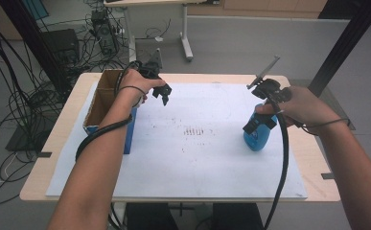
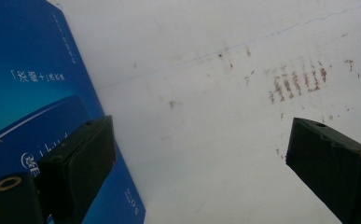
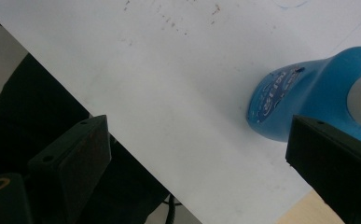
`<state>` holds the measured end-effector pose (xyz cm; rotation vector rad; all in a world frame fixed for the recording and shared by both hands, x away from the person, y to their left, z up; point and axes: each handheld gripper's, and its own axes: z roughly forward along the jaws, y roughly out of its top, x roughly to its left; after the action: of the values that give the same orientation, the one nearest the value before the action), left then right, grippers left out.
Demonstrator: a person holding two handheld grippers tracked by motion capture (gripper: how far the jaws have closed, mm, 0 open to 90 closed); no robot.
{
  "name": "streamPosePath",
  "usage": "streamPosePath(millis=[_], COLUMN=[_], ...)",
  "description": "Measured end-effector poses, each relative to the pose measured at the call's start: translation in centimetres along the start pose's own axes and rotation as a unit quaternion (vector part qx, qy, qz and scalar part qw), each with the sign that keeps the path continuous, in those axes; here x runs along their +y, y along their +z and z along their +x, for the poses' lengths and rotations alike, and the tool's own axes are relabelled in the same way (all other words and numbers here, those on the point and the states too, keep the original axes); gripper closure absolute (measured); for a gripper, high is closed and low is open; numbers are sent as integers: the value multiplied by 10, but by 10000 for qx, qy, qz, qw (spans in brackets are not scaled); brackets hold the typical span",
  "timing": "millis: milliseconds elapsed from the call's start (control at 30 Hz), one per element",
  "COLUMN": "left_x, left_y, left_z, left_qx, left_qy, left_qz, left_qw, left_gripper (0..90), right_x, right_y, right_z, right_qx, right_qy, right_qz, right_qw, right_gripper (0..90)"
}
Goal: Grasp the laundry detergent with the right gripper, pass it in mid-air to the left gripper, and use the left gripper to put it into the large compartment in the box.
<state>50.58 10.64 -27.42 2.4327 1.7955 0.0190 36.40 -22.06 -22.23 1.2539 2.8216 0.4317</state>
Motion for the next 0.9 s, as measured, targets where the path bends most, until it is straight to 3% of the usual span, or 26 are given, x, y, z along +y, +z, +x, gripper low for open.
streamPosePath(millis=[300, 900], left_x=[-2, 1], left_y=[1, 6], left_z=[-2, -5], left_qx=[-43, -31], left_qy=[15, 6], left_qz=[20, 109], left_qw=[10000, 9999], left_gripper=[87, 92], right_x=[-14, -44], right_y=[4, 14], right_z=[-3, -19], right_qx=[-60, -150], right_qy=[50, 385], right_qz=[27, -86], right_qw=[10000, 9991], right_gripper=[61, 61])
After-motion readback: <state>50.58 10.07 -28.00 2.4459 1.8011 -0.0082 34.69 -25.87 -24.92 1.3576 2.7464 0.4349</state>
